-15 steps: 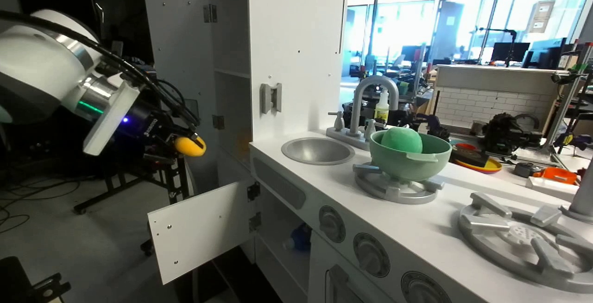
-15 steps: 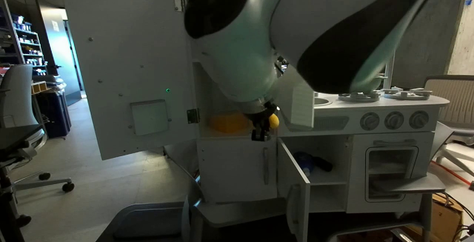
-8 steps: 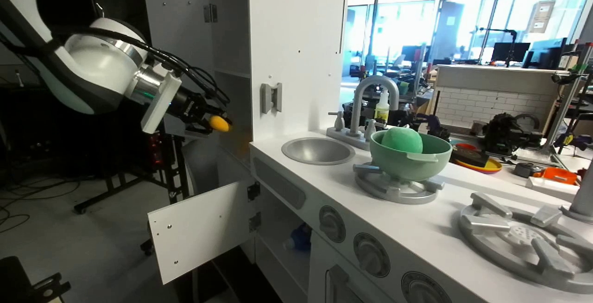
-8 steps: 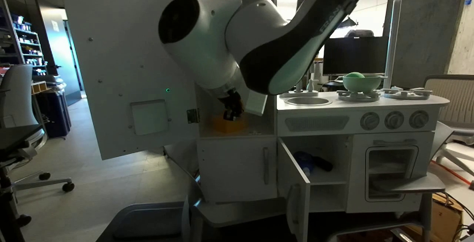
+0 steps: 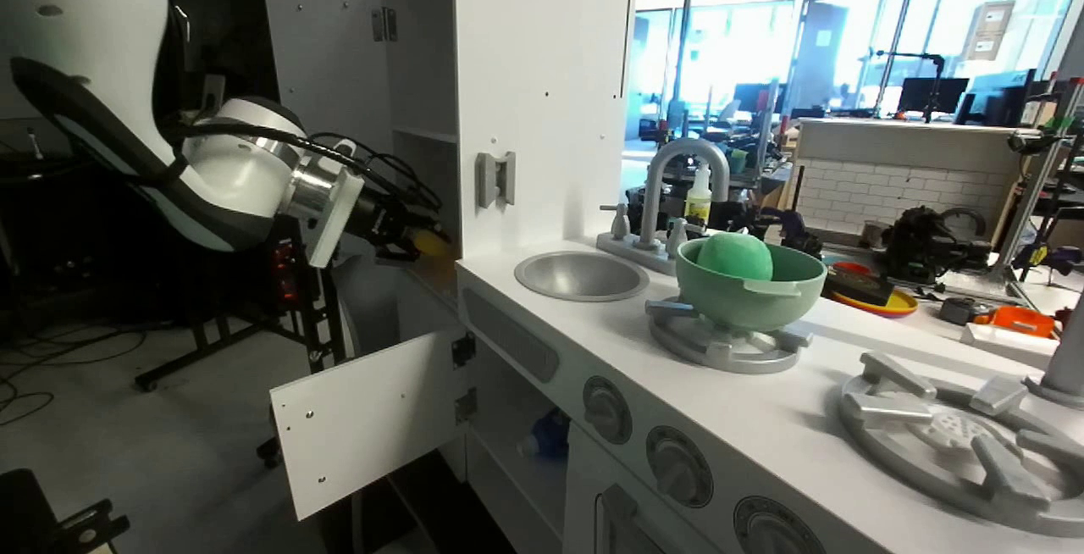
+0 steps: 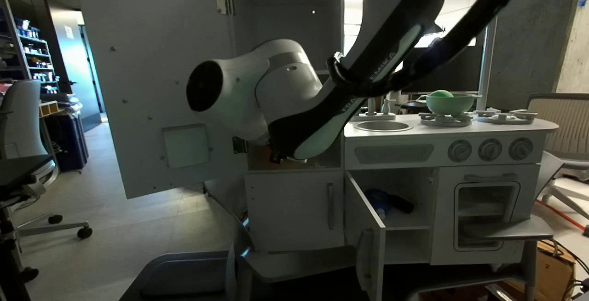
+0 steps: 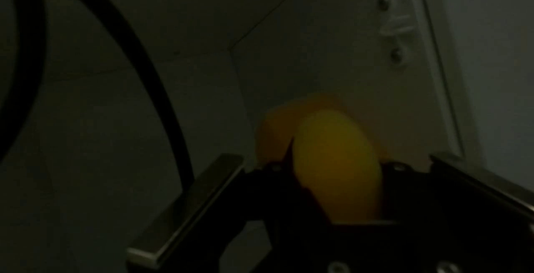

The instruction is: Open the cabinet and put the yellow objects in the bottom drawer

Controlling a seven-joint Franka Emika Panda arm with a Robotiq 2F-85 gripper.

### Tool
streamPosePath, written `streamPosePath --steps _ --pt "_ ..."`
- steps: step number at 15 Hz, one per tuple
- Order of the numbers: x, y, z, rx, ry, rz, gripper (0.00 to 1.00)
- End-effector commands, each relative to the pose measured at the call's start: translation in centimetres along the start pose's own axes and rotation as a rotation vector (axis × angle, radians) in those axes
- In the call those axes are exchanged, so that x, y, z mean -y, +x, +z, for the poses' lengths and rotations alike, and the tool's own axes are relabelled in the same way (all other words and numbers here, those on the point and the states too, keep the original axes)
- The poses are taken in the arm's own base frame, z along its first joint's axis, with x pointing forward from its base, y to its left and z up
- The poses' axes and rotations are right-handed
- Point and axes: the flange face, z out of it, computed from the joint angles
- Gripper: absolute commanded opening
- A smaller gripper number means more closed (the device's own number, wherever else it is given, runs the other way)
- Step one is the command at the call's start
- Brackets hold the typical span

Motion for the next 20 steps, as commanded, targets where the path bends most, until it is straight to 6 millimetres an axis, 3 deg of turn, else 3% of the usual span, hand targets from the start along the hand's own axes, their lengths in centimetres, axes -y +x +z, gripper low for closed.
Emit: streamPosePath --steps 1,5,9,10,12,18,20 --pt "-1.5 1.8 2.7 0.048 -0.046 0.018 0.06" --pt "-2.9 2.0 5.2 0.102 -0.091 0.033 0.06" --pt "-3.1 1.6 6.8 0.136 -0.118 0.035 0.06" --pt "-3.0 1.5 7.0 0.144 -0.119 0.034 0.47" --pt "-2.9 1.6 6.8 0.142 -0.124 0.030 0.56" --pt "-3.4 2.1 6.0 0.157 -0.103 0.036 0.98" --pt "-3.5 2.3 5.8 0.151 -0.101 0.033 1.00"
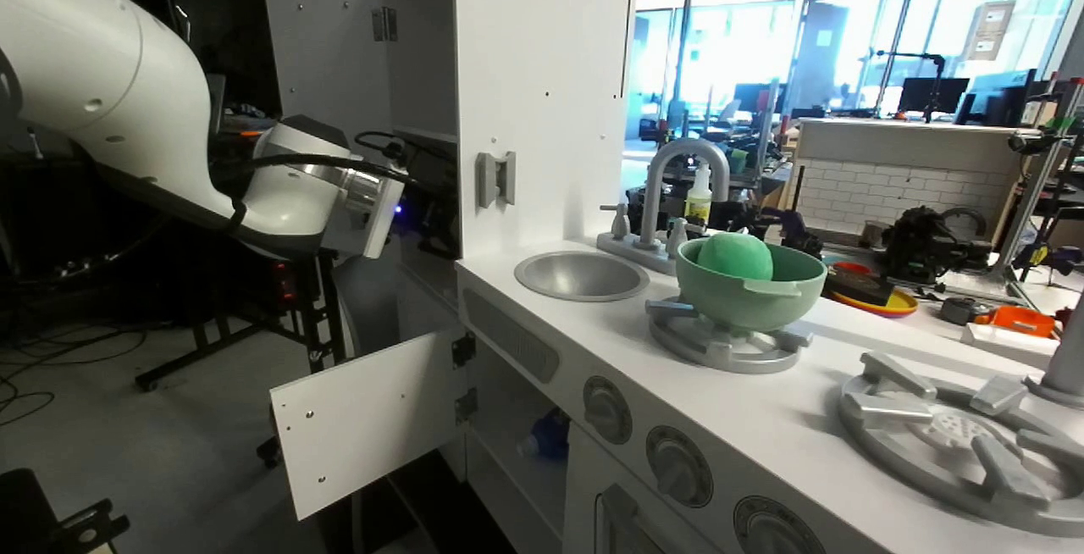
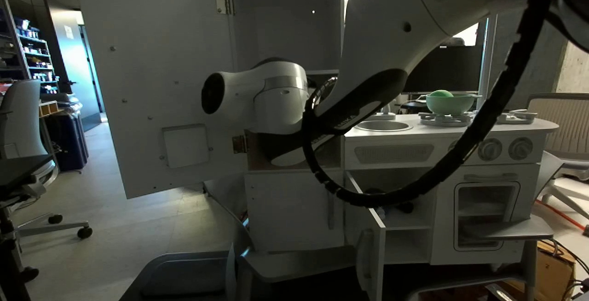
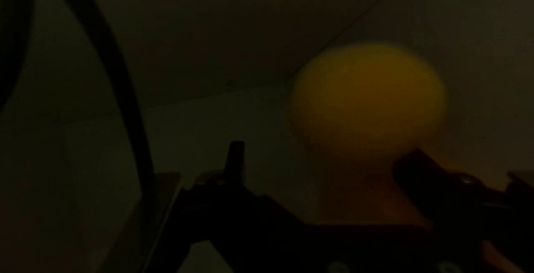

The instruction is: Open the cabinet and put the yellow objects in the bottom drawer

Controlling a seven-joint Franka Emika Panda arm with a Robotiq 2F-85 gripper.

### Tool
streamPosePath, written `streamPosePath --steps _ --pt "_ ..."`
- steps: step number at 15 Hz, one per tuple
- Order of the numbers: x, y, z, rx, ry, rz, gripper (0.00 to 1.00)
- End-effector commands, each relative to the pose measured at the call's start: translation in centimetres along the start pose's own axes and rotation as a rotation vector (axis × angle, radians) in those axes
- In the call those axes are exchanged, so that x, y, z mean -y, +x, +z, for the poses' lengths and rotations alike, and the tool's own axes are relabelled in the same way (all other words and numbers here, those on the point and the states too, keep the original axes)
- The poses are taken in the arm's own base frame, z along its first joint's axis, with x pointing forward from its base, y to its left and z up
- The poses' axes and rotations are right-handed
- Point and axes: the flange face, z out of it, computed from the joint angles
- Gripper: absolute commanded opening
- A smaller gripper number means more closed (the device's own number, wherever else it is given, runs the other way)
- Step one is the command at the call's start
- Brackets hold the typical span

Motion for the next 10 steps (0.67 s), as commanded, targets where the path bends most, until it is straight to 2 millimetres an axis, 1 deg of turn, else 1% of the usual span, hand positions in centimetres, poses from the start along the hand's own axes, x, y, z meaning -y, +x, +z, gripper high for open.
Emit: streamPosePath --steps 1,6,9,10 --pt "-0.7 0.4 -0.8 0.011 0.002 -0.008 1.00" --pt "-0.6 0.6 -1.2 0.005 0.018 -0.021 1.00" --pt "-0.4 1.1 -2.4 -0.013 0.033 -0.025 1.00" --pt "-0.4 1.5 -3.2 -0.024 0.043 -0.026 1.00"
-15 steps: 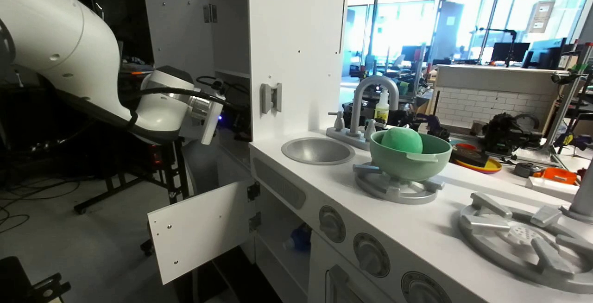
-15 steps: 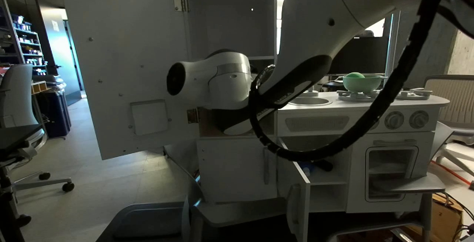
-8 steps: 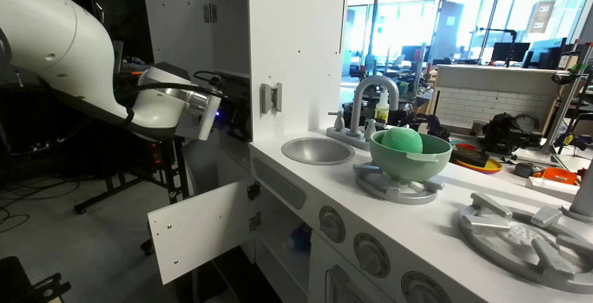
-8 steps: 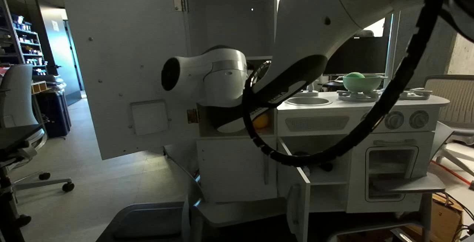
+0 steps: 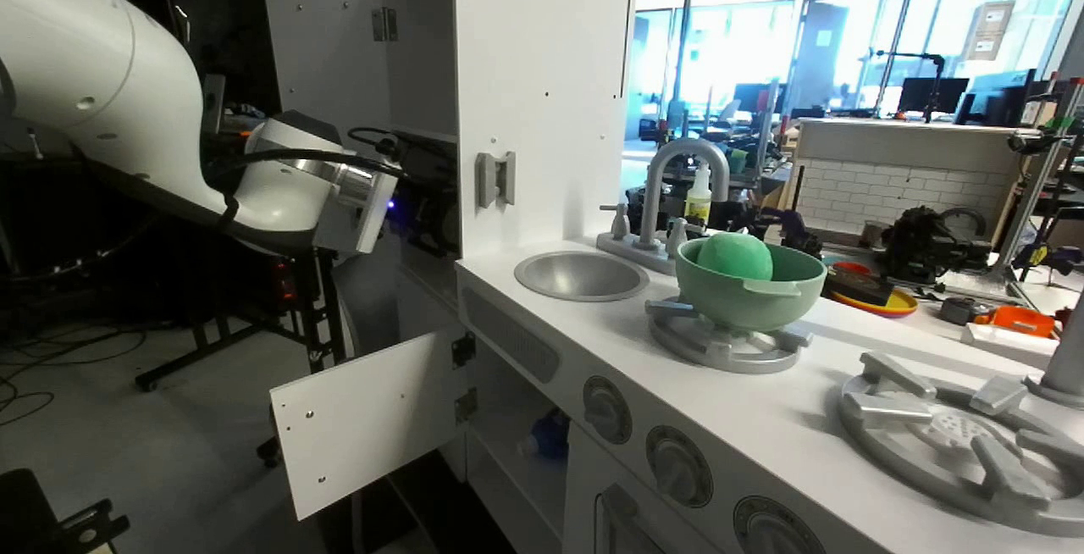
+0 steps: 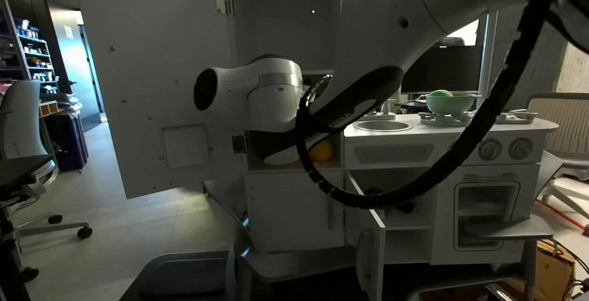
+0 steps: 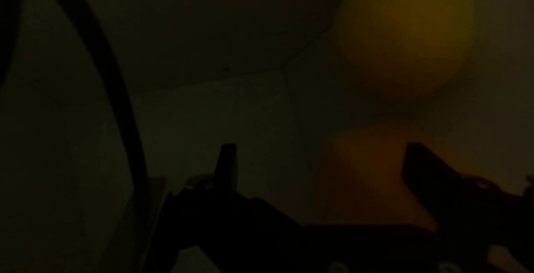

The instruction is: Open the cabinet and put the yellow objects in the bottom drawer

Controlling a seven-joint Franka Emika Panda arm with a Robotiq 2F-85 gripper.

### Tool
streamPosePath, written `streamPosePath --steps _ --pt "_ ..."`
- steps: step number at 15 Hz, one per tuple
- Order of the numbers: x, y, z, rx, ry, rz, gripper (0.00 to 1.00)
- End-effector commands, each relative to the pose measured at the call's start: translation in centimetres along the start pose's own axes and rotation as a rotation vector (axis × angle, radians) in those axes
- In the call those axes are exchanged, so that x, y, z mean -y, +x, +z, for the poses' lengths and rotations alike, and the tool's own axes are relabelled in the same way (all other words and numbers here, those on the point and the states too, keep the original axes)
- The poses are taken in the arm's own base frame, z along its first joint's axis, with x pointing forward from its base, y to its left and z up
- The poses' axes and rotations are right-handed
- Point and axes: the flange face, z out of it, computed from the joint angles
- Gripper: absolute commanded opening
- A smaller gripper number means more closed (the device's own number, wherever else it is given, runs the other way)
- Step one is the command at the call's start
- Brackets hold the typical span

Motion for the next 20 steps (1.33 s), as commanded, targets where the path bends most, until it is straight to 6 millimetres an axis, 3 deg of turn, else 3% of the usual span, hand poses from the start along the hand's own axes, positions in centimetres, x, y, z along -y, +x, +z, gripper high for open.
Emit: streamPosePath --steps 1,7,15,20 --pt "-0.5 1.3 -2.8 -0.020 0.041 -0.012 1.00" --pt "-1.3 2.7 -7.4 -0.029 0.125 -0.122 1.00" --pt "-6.9 1.6 -12.6 0.102 0.277 -0.476 1.00" --pt "-7.1 -0.5 -16.8 0.096 0.407 -0.678 1.00"
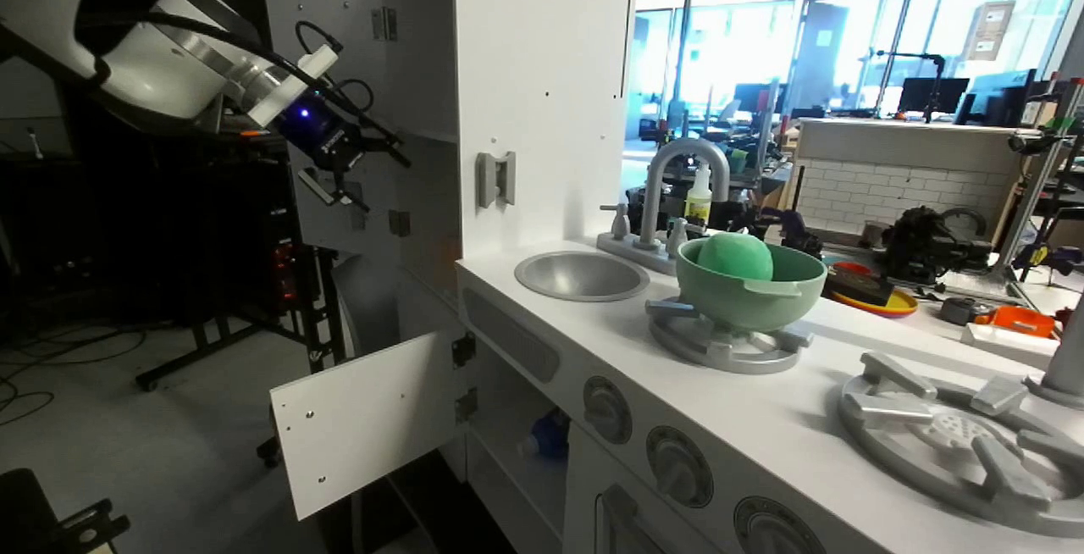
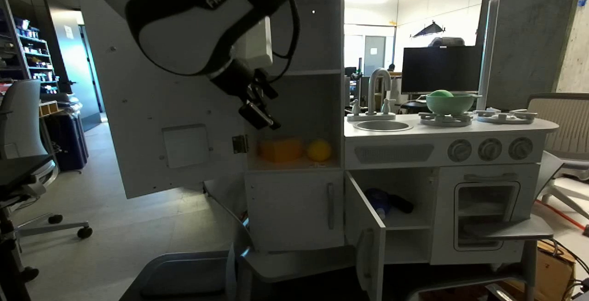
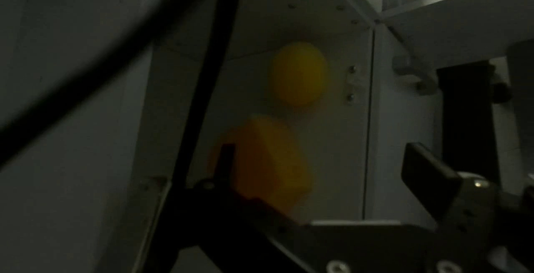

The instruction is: Open the cabinet and put the yellow objects in the bottom drawer

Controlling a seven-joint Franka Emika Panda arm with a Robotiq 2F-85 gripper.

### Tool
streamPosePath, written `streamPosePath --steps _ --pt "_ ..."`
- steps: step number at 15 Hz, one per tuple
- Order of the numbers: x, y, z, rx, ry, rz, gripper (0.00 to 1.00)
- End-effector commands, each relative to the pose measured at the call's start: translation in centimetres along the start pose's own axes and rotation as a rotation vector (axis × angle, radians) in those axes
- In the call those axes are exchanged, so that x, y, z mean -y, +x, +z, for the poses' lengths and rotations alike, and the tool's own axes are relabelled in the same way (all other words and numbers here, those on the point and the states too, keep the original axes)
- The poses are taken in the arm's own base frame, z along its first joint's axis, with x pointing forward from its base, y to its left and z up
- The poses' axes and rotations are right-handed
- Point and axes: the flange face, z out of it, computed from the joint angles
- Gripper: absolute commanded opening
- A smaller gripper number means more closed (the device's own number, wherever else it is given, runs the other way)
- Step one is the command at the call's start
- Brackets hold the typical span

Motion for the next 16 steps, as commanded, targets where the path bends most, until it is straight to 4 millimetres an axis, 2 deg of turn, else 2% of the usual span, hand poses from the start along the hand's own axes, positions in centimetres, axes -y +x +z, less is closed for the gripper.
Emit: streamPosePath --steps 1,3,7,12,16 --pt "1.8 -2.4 -2.9 -0.013 0.097 -0.152 1.00" --pt "3.5 -3.1 -4.3 -0.043 0.155 -0.211 1.00" --pt "6.8 -5.2 -6.9 -0.103 0.283 -0.160 1.00" --pt "7.6 -10.1 -9.8 -0.176 0.433 0.092 1.00" --pt "8.2 -15.0 -11.4 -0.229 0.518 0.209 1.00"
